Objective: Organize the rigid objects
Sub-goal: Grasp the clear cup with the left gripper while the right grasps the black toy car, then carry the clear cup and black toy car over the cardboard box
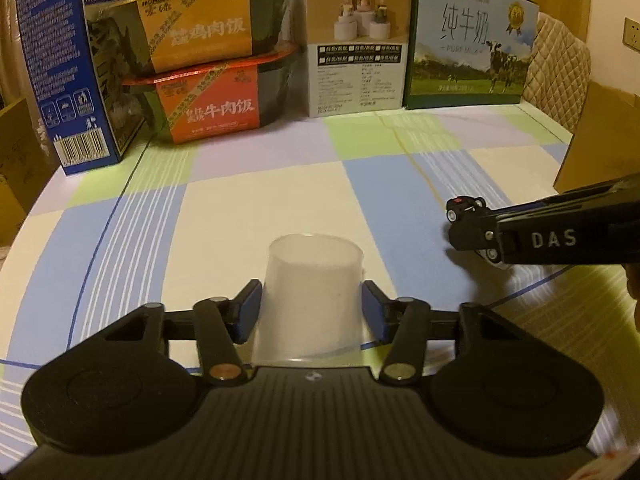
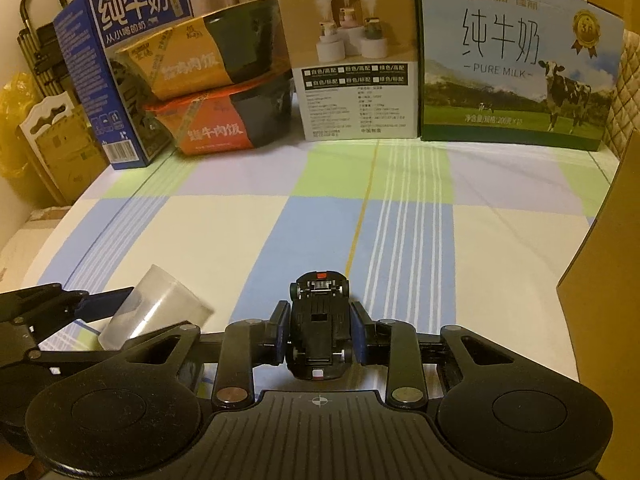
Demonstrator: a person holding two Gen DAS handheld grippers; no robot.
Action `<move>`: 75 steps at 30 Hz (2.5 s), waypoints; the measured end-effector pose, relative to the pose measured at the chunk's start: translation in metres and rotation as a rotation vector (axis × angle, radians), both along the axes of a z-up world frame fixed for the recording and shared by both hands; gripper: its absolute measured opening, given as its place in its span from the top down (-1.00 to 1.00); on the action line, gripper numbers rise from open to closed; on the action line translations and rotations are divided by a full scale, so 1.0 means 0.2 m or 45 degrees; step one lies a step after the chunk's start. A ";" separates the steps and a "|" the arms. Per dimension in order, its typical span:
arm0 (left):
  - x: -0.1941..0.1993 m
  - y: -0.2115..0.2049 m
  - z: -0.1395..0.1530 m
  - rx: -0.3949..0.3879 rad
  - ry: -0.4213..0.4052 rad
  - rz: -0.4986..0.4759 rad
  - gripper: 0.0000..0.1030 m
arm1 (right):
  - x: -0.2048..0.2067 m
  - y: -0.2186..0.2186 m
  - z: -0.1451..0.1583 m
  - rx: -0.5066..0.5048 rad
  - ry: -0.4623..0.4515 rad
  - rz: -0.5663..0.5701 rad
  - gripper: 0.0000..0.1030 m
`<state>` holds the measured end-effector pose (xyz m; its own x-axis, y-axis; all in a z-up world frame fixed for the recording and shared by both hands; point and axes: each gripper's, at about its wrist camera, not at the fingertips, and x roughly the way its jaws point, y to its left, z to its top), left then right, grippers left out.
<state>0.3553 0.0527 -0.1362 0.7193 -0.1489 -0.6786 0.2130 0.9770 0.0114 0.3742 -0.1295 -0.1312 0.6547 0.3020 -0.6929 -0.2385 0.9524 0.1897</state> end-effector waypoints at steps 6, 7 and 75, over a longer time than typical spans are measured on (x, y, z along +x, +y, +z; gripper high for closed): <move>-0.01 0.02 0.02 -0.044 -0.008 0.023 0.09 | -0.01 -0.01 0.01 0.005 -0.004 -0.003 0.46; -0.02 0.03 0.03 -0.052 -0.012 0.027 0.09 | -0.02 -0.01 0.02 0.009 -0.006 -0.004 0.46; -1.54 -0.70 0.87 -0.261 -0.058 -0.090 0.09 | -1.83 -0.88 0.84 0.071 -0.254 -0.316 0.46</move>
<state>0.0464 -0.0869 0.0375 0.7314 -0.3318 -0.5958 0.2852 0.9424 -0.1748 0.0080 -0.3063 0.0365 0.8345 0.1502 -0.5302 -0.0382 0.9756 0.2162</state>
